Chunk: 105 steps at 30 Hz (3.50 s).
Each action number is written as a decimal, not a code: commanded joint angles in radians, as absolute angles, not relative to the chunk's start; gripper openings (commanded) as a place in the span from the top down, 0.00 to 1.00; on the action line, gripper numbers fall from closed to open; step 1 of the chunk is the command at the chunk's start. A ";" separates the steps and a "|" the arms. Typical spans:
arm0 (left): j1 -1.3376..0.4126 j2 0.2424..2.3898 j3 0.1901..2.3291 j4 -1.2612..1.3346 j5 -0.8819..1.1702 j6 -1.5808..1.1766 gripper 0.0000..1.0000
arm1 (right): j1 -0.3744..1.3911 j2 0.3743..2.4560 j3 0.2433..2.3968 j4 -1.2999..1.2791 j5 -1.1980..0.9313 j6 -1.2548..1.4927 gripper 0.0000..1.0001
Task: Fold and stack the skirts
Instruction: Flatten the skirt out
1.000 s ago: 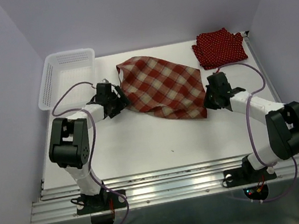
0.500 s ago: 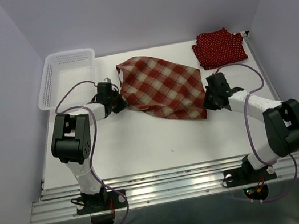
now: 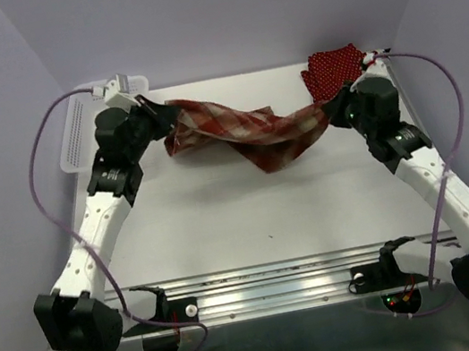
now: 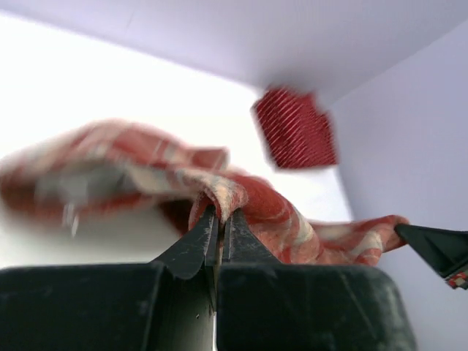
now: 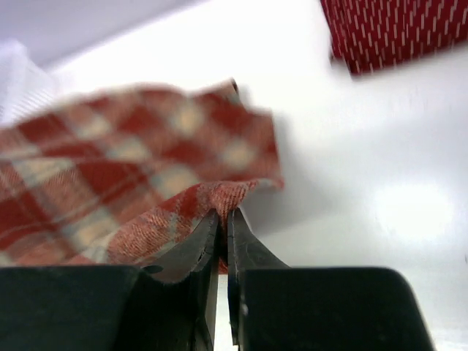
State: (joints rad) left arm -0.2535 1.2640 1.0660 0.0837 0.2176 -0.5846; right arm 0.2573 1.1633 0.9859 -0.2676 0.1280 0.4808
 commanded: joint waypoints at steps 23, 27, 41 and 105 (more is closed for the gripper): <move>-0.156 1.917 2.464 -0.169 0.503 -0.502 1.00 | 0.014 1.618 1.968 -0.110 0.008 0.225 0.99; -0.146 1.918 2.507 -0.079 0.540 -0.543 1.00 | -0.015 1.673 2.127 -0.112 -0.083 0.239 0.99; -0.138 1.625 1.292 0.304 0.718 -0.523 1.00 | -0.025 1.342 1.255 -0.153 -0.023 0.222 0.90; -0.693 1.499 0.865 -0.045 0.415 -0.627 0.01 | -0.086 1.501 0.923 -0.365 -0.213 0.374 0.00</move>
